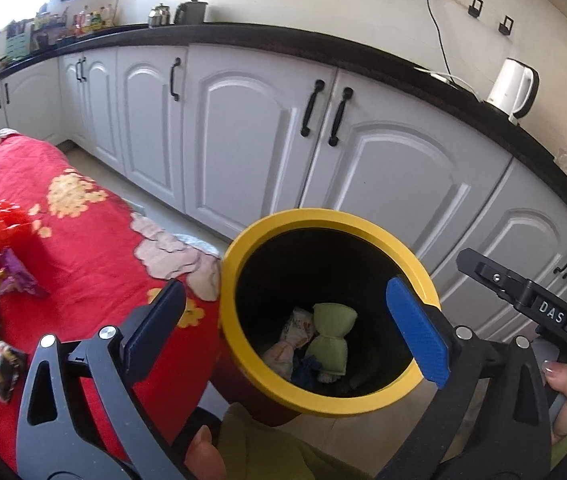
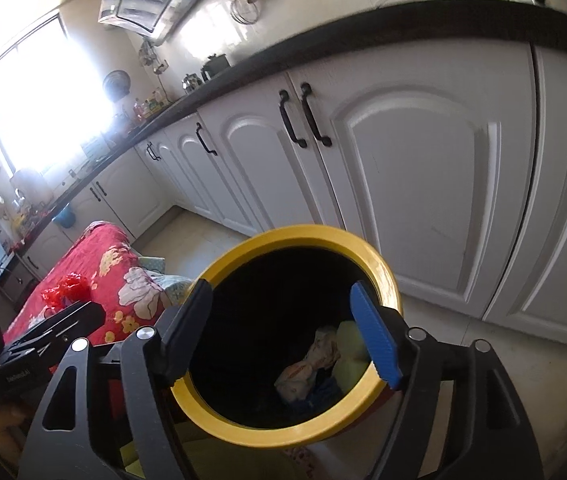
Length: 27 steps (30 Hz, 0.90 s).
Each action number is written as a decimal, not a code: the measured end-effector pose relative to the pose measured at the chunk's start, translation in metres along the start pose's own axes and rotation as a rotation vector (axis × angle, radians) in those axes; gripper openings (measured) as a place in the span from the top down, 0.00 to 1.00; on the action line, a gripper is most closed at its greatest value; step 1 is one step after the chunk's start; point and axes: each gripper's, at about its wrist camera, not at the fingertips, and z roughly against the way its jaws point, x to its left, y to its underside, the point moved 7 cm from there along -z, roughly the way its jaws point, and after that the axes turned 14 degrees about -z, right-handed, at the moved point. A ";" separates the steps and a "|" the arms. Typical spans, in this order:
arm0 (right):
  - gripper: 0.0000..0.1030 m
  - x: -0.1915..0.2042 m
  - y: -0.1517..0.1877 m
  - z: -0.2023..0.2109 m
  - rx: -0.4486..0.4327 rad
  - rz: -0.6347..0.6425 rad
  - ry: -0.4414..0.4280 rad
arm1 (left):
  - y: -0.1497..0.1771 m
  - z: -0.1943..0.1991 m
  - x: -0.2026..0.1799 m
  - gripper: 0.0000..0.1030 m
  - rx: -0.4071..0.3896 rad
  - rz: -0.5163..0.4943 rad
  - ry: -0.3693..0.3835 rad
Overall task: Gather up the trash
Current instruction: 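Move both tools back toward the candy wrappers and red bag on the table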
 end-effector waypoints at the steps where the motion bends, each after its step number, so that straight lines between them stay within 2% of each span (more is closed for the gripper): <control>1: 0.32 0.003 0.000 0.001 -0.003 0.008 -0.003 | 0.000 0.003 0.002 0.11 -0.003 0.002 -0.006; 12: 0.25 0.037 0.001 0.013 -0.039 0.072 -0.052 | 0.002 0.039 0.030 0.11 -0.049 0.041 -0.069; 27: 0.22 0.087 0.013 0.022 -0.029 0.161 -0.124 | 0.004 0.084 0.066 0.11 -0.111 0.093 -0.152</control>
